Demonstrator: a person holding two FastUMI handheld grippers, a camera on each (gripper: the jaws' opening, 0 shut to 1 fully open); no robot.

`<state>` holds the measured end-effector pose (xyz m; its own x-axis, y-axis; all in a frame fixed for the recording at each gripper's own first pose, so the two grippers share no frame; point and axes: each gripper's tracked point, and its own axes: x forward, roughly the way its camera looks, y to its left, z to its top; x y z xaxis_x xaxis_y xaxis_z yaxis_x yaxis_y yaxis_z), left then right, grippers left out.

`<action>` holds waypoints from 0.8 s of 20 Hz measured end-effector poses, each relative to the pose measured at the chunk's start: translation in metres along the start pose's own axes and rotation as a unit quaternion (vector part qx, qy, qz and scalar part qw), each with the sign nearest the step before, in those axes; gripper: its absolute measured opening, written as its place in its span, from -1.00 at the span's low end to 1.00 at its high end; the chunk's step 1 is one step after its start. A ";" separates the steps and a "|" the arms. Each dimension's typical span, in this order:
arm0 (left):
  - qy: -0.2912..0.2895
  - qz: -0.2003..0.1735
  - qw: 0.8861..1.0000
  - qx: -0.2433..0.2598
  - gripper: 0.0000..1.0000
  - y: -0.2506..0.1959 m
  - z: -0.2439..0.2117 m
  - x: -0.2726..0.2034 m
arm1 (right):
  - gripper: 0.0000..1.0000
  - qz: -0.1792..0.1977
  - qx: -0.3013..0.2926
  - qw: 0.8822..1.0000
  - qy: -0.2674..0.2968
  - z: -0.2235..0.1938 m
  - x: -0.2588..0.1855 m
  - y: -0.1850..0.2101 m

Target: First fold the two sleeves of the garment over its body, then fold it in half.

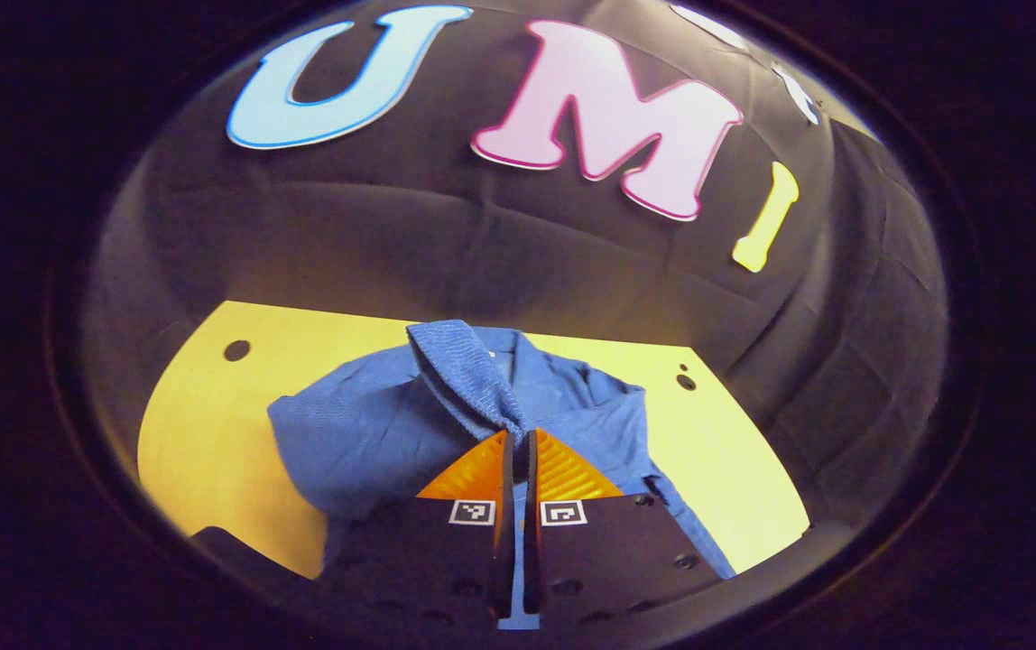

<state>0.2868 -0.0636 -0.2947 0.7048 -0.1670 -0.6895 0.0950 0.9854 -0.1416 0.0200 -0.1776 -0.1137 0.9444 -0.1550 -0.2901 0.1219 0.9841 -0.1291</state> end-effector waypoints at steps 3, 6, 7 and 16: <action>0.001 -0.035 0.999 0.015 -0.96 -0.058 0.009 0.043 | 0.92 -0.028 0.003 1.000 0.013 -0.012 -0.002 -0.034; 0.008 -0.072 0.997 0.013 -0.57 -0.097 0.003 0.064 | 0.92 -0.043 0.015 0.999 0.024 -0.023 -0.002 -0.054; -0.001 -0.081 0.997 0.009 -0.15 -0.103 0.005 0.069 | 0.92 -0.047 0.017 0.998 0.026 -0.026 -0.001 -0.060; -0.048 0.002 0.997 0.059 0.70 -0.026 -0.045 -0.047 | 0.92 0.006 0.016 0.993 0.113 -0.092 0.024 -0.033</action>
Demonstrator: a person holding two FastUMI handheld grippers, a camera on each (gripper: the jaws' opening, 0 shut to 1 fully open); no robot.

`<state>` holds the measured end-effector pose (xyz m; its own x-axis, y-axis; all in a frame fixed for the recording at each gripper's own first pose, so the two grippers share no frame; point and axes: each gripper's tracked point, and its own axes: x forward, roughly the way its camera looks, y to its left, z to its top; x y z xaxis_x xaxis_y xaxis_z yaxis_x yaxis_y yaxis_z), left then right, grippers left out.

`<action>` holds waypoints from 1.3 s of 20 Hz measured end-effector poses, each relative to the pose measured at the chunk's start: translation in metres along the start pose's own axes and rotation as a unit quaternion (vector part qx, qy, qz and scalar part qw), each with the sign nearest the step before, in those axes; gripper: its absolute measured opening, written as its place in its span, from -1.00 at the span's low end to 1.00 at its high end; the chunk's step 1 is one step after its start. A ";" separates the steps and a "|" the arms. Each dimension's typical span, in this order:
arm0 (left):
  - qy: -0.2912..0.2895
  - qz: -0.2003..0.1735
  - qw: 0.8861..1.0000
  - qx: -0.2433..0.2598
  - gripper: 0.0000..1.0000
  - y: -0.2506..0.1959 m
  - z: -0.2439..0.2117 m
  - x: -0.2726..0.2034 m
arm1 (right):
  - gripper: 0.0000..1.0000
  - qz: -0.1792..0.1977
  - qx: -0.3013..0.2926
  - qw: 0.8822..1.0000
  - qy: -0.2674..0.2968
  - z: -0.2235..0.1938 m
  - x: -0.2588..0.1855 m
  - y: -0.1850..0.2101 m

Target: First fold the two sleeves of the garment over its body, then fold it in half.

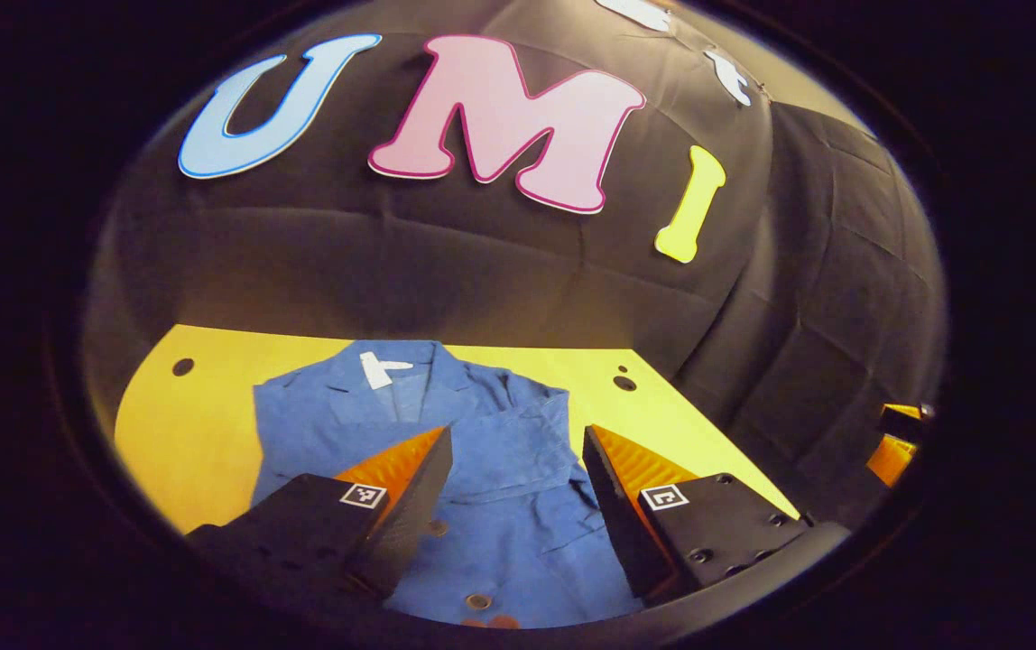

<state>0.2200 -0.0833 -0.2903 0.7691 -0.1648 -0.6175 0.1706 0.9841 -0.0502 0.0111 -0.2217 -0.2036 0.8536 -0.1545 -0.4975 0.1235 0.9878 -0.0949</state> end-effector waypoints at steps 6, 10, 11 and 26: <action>0.088 0.094 0.992 0.007 0.69 0.057 -0.118 -0.126 | 0.94 0.065 0.024 0.992 0.107 -0.086 0.013 0.045; 0.185 0.148 0.971 -0.039 0.70 0.092 -0.211 -0.176 | 0.96 0.065 0.031 0.974 0.214 -0.163 0.010 0.049; 0.210 0.157 0.964 -0.051 0.70 0.098 -0.232 -0.181 | 0.98 0.060 0.034 0.973 0.219 -0.172 0.010 0.047; 0.280 0.171 0.941 -0.085 0.58 0.107 -0.266 -0.161 | 0.90 0.030 0.042 0.939 0.339 -0.258 0.031 0.028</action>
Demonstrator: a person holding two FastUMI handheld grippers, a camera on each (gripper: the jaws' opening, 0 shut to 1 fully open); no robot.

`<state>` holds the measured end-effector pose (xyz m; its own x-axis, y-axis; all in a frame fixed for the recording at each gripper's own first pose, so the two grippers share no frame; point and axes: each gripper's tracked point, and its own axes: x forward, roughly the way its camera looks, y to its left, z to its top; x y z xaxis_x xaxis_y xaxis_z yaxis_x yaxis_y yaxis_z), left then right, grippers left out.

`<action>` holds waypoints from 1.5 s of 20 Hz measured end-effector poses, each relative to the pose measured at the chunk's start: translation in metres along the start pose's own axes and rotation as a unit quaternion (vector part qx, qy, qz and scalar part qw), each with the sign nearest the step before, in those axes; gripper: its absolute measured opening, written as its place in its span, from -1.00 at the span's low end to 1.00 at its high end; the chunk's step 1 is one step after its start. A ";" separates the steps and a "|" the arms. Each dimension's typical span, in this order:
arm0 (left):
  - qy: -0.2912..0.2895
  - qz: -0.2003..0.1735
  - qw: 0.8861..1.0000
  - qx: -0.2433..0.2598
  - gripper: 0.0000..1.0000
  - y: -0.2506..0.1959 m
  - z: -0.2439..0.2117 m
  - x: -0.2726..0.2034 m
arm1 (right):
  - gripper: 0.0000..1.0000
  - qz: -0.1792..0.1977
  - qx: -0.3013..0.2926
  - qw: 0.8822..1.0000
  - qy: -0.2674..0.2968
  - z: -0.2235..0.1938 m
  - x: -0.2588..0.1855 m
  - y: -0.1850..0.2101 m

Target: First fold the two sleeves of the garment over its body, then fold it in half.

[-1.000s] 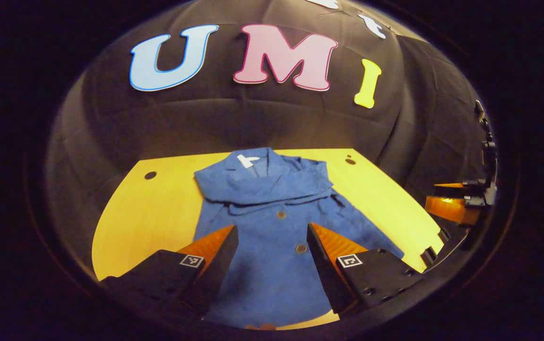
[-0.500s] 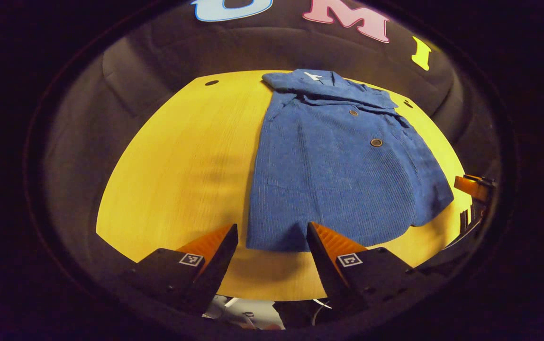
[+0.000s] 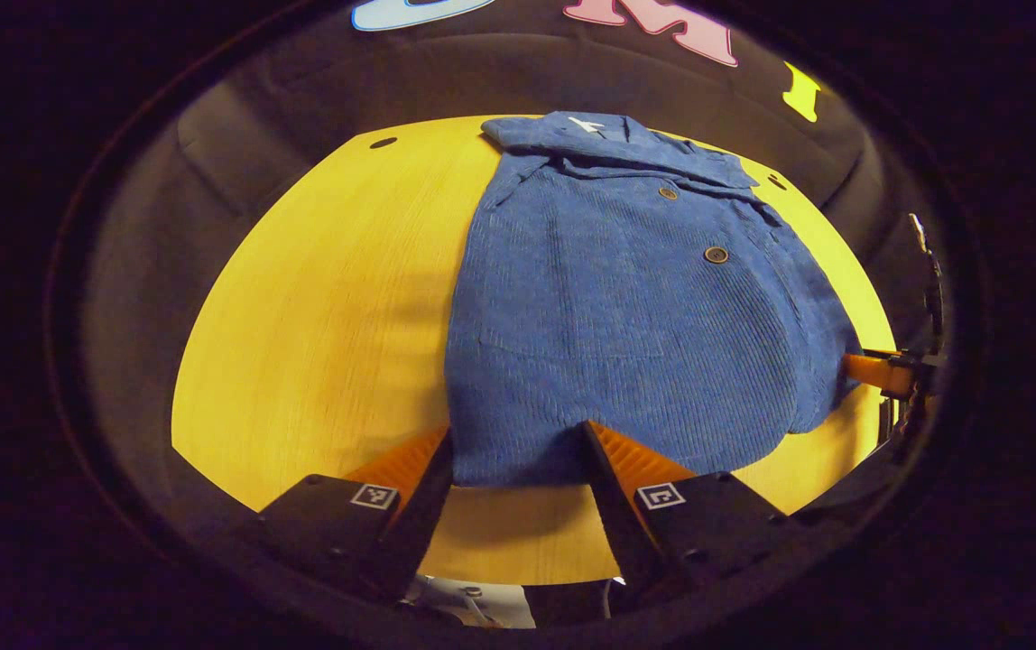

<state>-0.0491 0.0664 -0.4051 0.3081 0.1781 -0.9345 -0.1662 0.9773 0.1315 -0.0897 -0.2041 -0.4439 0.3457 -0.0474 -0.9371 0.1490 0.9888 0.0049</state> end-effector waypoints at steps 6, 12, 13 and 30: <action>-0.027 -0.029 0.999 -0.030 -0.80 -0.016 0.002 0.004 | -0.77 0.039 -0.035 0.999 0.002 0.002 0.002 0.026; -0.016 -0.055 0.996 -0.071 -1.00 -0.020 0.002 0.002 | -0.90 0.089 -0.008 0.996 0.007 0.007 0.003 0.032; -0.022 -0.055 0.996 -0.073 -1.00 -0.023 0.005 -0.004 | -0.90 0.097 -0.005 0.995 0.002 0.012 -0.003 0.036; -0.210 -0.095 0.973 -0.026 -1.00 -0.028 0.272 -0.098 | -0.92 0.201 0.006 0.964 -0.174 0.289 -0.069 0.108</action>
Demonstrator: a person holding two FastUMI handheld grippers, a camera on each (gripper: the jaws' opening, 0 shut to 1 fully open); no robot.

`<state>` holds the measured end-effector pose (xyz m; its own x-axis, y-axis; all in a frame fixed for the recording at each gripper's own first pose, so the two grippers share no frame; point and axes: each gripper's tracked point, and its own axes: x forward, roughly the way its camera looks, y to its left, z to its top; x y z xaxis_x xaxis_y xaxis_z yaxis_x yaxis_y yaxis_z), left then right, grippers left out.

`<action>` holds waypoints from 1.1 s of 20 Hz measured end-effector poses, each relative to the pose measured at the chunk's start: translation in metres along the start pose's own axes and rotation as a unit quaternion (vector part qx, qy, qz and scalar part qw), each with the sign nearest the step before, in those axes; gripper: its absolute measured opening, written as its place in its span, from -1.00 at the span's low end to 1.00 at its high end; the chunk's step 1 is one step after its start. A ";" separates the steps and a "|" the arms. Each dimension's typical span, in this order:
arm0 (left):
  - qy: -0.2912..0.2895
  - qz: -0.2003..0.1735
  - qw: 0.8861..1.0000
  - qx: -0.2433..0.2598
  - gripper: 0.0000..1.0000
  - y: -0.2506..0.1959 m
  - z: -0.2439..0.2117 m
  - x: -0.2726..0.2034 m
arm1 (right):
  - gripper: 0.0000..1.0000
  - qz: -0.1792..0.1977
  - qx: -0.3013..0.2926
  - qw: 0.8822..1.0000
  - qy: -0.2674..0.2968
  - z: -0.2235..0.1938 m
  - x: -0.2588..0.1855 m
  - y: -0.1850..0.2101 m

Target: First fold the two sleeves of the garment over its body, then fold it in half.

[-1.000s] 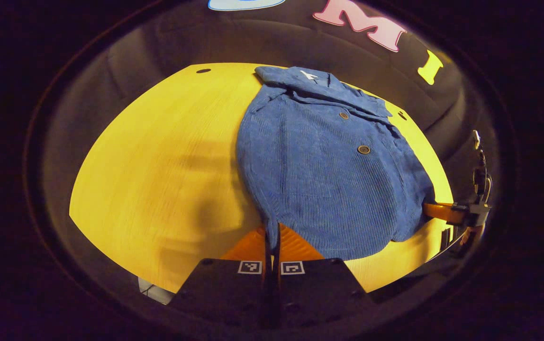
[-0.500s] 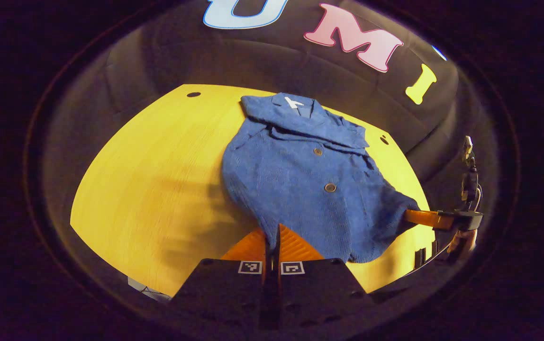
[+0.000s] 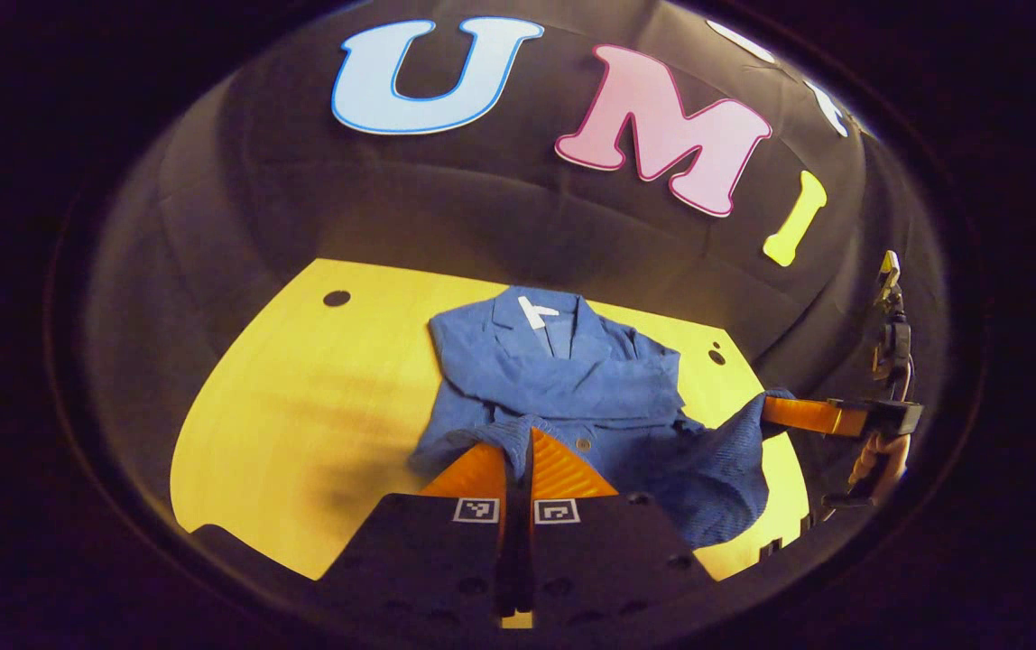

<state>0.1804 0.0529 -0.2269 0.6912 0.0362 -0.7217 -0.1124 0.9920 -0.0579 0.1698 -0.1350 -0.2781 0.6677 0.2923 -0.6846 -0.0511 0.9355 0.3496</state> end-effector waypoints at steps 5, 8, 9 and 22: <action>-0.047 0.033 0.998 0.037 -1.00 0.018 0.084 0.059 | -0.91 -0.022 -0.033 0.999 -0.031 0.068 0.055 -0.024; -0.066 0.040 0.996 0.051 -1.00 0.024 0.119 0.109 | -0.92 -0.047 -0.012 0.997 -0.054 0.102 0.094 -0.056; -0.073 0.043 0.995 0.052 -1.00 0.030 0.131 0.124 | -0.91 -0.055 -0.010 0.997 -0.057 0.110 0.109 -0.068; -0.116 0.065 0.985 0.106 0.75 0.058 0.165 0.244 | 0.69 -0.162 0.008 0.983 -0.085 0.122 0.200 -0.152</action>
<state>0.4599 0.1387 -0.2926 0.8286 0.1665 -0.5345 -0.0760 0.9794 0.1873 0.4015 -0.2429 -0.3898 0.7613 -0.0582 -0.6457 0.1948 0.9705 0.1421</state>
